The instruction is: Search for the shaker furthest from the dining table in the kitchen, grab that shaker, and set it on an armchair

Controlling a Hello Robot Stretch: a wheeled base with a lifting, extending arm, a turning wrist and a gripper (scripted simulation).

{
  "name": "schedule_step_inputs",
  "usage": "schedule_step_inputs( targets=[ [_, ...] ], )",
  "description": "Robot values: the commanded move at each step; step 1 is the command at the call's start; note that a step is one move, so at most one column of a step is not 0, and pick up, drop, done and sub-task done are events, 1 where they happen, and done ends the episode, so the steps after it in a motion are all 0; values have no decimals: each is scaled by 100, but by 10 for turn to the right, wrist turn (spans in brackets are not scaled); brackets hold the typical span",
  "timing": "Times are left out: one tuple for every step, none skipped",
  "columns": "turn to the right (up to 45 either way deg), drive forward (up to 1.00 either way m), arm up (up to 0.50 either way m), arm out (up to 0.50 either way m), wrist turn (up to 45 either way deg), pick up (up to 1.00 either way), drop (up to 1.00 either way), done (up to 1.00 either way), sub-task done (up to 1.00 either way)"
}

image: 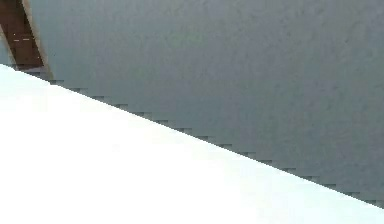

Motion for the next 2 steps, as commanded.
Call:
schedule_step_inputs(
  targets=[
    [150, 0, 0, 0, 0, 0, 0, 0, 0],
    [0, 10, 0, 0, 0, 0, 0, 0, 0]
  ],
)
